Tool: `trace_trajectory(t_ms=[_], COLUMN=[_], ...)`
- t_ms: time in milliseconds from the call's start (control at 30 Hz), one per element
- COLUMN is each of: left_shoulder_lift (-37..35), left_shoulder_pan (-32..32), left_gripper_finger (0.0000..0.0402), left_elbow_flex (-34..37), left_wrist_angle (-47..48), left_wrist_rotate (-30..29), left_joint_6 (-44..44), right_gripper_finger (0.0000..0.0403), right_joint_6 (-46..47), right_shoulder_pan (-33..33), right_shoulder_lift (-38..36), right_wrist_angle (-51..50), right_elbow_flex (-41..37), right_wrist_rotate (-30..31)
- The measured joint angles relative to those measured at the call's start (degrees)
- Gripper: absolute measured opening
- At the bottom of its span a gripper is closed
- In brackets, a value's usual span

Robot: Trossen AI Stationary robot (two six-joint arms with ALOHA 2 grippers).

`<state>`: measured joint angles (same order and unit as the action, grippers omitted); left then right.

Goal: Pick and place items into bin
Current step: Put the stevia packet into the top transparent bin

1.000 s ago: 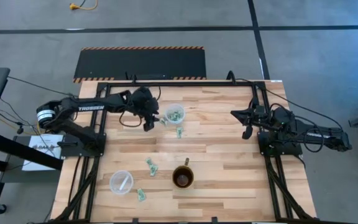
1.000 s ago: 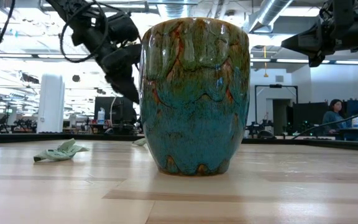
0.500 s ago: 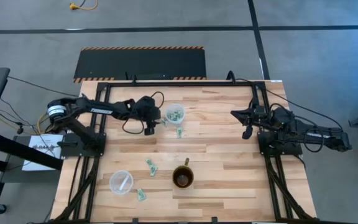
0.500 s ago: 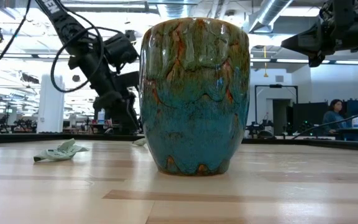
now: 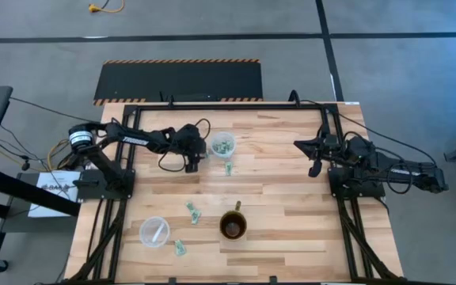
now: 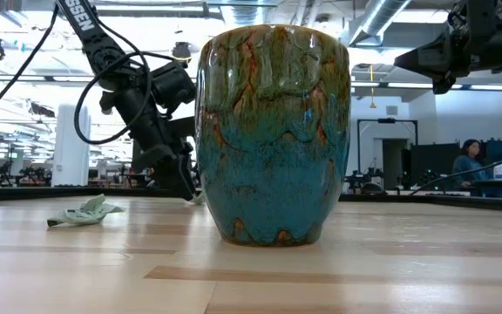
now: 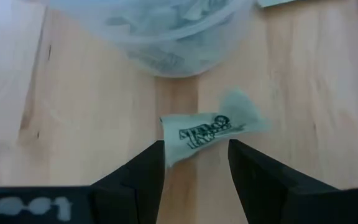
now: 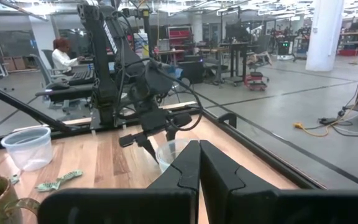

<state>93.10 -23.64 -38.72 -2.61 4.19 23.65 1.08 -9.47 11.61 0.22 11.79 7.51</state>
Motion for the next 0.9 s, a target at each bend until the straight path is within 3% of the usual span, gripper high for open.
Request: trace_trajectory(t_ms=[700,900], left_shoulder_lift=[4.39,4.50], left_shoulder_pan=[0.04,0.11], left_gripper_finger=[0.0166,0.0112], left_elbow_flex=[-0.20,-0.13], left_wrist_angle=[-2.73,-4.59], left_wrist_rotate=[4.73,4.78], left_joint_6=[0.04,-4.08], right_gripper_finger=[0.0000,0.0000], right_joint_6=[0.00,0.00], right_shoulder_pan=[-0.01,-0.01], right_shoulder_lift=[0.00,-0.01], right_wrist_angle=[-0.01,-0.01], right_elbow_flex=[0.01,0.00], right_wrist_rotate=[0.00,0.00])
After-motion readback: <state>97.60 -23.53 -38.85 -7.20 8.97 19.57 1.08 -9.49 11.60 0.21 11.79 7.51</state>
